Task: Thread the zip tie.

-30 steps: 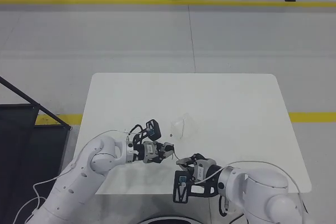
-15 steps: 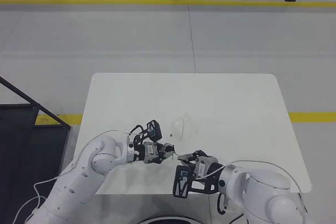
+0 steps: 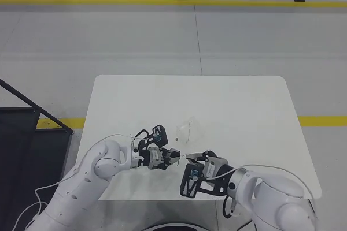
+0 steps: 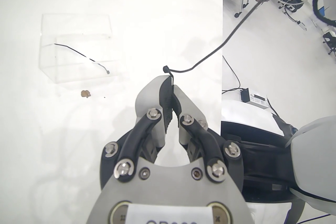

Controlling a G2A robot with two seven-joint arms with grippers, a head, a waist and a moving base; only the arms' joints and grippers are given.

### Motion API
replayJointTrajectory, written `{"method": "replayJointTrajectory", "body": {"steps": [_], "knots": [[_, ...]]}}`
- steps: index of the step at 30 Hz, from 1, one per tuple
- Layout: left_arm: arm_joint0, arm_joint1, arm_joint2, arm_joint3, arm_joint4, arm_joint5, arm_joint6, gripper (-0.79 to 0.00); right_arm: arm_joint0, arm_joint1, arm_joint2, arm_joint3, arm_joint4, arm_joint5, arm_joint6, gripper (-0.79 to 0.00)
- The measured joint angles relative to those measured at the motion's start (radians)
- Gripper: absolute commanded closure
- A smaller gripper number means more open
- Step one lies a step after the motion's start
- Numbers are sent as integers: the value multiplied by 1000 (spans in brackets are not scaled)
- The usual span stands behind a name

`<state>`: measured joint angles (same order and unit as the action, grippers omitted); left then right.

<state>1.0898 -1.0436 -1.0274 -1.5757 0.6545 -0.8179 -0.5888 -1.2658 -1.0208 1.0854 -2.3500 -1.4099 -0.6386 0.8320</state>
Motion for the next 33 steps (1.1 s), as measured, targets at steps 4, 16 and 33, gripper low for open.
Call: {"method": "replayJointTrajectory", "body": {"steps": [4,16,33], "knots": [[0,1,3,-5,1,1,-5,0,-12,1,9,0,-11,12,-14,0],[-2,5,9,-11,-3,15,-4,0,-23,2,7,0,-41,-2,-19,0],[-5,4,16,-8,-1,41,24,0,19,-3,-62,26,-54,-78,45,0]]}}
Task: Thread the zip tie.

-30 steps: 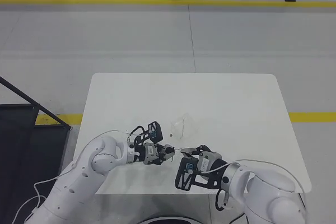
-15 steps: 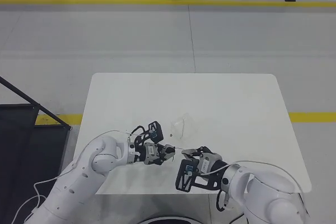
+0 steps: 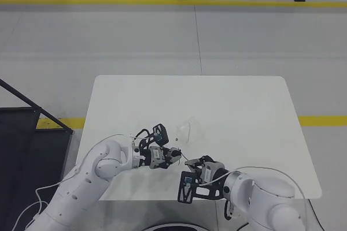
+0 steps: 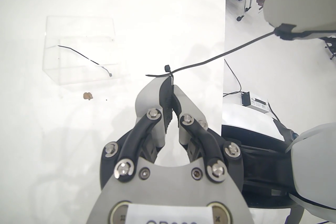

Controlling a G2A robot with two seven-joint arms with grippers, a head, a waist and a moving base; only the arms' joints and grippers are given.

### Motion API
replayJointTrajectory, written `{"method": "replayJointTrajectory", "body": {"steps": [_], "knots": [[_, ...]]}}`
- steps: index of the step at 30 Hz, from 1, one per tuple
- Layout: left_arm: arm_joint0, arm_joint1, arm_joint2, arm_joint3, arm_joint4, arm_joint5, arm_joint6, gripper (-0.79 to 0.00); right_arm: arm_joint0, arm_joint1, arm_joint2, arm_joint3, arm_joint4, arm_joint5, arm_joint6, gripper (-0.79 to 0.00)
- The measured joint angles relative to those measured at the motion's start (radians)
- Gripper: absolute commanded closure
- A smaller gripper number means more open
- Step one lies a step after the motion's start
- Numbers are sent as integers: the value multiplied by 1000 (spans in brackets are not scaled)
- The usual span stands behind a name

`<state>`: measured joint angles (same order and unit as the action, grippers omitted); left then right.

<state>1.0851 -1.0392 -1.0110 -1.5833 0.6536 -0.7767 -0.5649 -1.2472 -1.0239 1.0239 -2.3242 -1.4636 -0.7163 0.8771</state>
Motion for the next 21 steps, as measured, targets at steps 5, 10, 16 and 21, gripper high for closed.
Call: {"method": "replayJointTrajectory", "body": {"steps": [5,10,16,21], "knots": [[-2,0,1,5,-1,0,3,0,9,-3,-1,-6,-1,23,-4,0],[-1,2,-3,9,-2,-2,12,0,-13,0,20,-26,-13,38,-38,0],[-1,3,-6,15,-6,-3,18,0,-35,5,40,-26,-26,20,-74,0],[-2,4,-8,19,-10,-2,22,0,-45,8,52,-26,-33,-2,-111,0]]}}
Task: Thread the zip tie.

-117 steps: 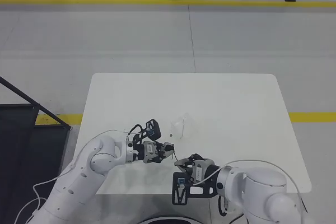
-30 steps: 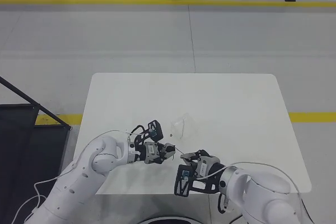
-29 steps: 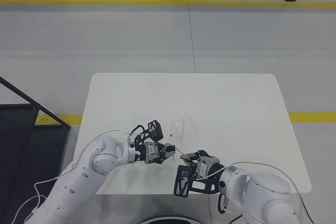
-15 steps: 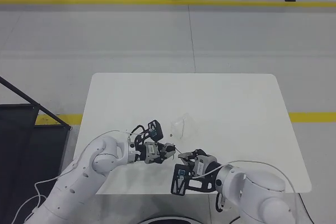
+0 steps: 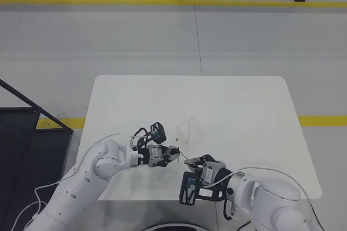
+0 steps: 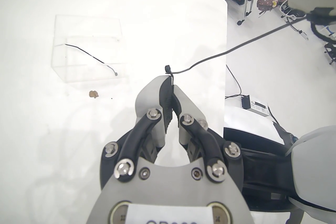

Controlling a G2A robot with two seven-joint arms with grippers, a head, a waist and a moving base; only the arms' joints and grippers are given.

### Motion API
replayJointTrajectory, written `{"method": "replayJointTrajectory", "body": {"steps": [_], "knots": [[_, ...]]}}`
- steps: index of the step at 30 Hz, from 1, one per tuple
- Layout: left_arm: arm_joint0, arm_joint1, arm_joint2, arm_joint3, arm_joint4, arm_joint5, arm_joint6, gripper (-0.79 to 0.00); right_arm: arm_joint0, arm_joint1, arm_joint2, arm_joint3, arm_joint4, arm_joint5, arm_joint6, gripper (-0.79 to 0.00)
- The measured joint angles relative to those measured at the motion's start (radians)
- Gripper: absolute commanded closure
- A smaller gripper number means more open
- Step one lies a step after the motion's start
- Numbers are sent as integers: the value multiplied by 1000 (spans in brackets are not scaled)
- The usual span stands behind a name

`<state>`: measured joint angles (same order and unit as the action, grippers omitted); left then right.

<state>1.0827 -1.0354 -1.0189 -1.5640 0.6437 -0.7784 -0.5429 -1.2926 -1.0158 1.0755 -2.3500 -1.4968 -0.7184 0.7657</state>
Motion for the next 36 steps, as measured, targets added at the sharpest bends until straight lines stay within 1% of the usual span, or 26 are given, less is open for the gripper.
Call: {"method": "replayJointTrajectory", "body": {"steps": [22,36], "knots": [[-8,1,3,9,-10,9,2,0,-15,5,11,0,-12,-36,-28,0],[-11,2,5,8,-12,10,-2,0,-9,7,-1,0,1,-73,-12,0]]}}
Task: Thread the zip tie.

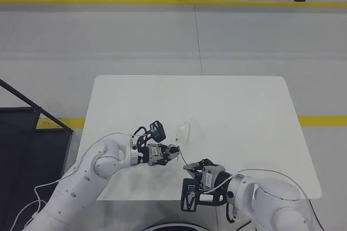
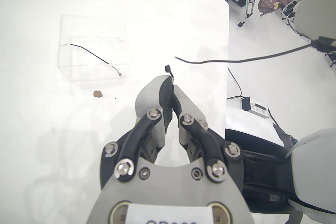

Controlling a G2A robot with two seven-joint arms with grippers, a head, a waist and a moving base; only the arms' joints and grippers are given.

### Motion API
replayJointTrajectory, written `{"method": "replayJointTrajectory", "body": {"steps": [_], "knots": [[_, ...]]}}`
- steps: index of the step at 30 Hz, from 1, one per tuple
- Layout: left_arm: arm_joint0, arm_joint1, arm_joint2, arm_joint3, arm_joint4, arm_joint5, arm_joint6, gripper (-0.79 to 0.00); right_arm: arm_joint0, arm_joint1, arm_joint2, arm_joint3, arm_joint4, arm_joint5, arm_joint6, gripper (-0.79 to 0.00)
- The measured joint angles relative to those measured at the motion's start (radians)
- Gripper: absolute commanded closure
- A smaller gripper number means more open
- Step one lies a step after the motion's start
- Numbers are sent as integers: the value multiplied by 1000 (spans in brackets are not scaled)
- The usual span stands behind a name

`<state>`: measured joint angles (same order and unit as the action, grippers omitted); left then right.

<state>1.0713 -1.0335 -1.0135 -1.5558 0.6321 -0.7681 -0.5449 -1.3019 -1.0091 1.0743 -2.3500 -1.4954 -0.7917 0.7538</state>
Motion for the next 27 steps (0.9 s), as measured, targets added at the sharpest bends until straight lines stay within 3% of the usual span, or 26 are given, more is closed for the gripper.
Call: {"method": "replayJointTrajectory", "body": {"steps": [27], "knots": [[-2,2,8,0,1,-7,-3,0,52,-6,-46,20,50,-2,75,0]]}}
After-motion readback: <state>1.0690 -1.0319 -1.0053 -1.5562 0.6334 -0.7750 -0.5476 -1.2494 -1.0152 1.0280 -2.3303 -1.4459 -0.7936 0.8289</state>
